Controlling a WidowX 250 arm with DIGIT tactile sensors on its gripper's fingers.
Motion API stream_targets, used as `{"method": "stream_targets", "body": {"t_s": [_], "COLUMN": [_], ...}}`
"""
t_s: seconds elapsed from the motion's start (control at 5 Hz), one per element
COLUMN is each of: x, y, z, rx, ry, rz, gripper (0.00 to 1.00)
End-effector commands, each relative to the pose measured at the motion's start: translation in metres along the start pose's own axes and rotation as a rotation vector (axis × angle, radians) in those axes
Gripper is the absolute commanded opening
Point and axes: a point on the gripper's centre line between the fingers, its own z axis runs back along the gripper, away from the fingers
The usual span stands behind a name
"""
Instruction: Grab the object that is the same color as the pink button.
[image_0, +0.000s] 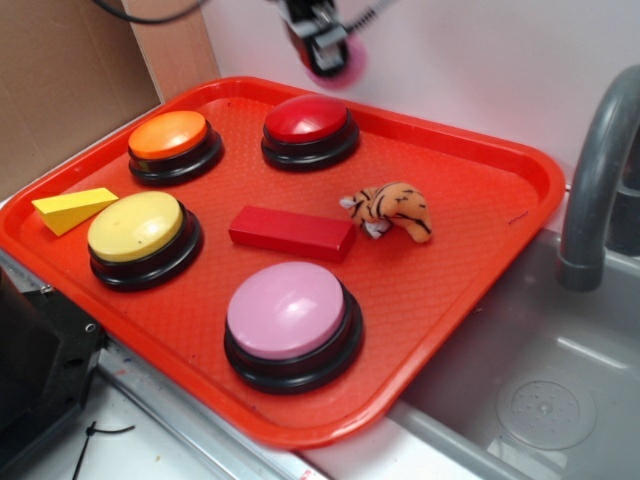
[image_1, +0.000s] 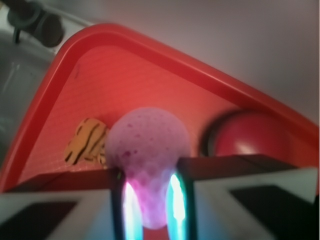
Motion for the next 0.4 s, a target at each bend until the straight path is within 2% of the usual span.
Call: {"method": "stream_targets", "body": {"t_s": [0.0, 0.2], "x": [-0.0331, -0.0336], "y": [0.0025, 0.0056], "z": [0.0382, 0.0324], "rx": [0.124, 0.139], "ry": [-0.024, -0.014], "rz": [0.489, 0.604], "gripper": [0.00, 0.00]}}
